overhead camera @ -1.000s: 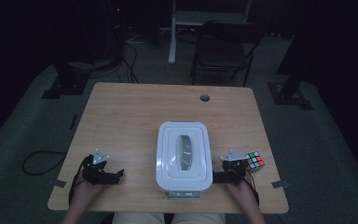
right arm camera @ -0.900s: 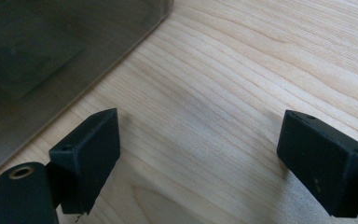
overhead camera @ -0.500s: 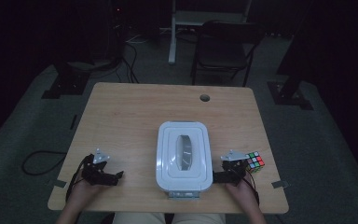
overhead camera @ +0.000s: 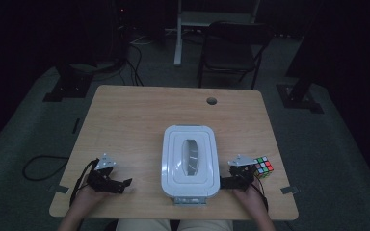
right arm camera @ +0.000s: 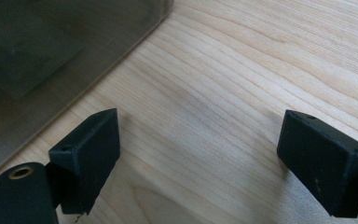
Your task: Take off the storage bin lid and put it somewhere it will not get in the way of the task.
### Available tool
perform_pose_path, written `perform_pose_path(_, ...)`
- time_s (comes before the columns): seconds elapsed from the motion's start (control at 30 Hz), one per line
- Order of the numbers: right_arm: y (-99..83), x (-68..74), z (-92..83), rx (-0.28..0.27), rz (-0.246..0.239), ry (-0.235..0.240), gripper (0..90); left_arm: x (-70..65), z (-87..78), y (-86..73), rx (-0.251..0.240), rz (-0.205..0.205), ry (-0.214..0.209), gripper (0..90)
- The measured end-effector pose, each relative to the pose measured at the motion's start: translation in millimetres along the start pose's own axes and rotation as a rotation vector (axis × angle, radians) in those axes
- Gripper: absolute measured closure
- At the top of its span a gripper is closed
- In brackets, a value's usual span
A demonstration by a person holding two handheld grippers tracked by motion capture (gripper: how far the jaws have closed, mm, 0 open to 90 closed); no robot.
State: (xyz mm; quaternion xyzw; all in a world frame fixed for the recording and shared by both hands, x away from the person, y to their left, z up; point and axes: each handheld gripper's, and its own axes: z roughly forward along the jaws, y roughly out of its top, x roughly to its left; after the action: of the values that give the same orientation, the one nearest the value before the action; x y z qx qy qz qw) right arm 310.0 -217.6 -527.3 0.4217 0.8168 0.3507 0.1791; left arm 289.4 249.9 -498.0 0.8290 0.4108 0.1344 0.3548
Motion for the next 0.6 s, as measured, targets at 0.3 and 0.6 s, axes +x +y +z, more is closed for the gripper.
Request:
perform_pose_path(0.3, 0.0, 0.0, 0.0, 0.000, 0.000, 0.000, 12.9, -16.3, -20.7, 26.7, -0.062, 0.071, -0.028, 1.8)
perform_pose_path(0.6, 0.0, 0.0, 0.0, 0.000, 0.000, 0.000, 12.9, -35.9, -39.0, 51.5, -0.138, 0.123, -0.086, 1.8)
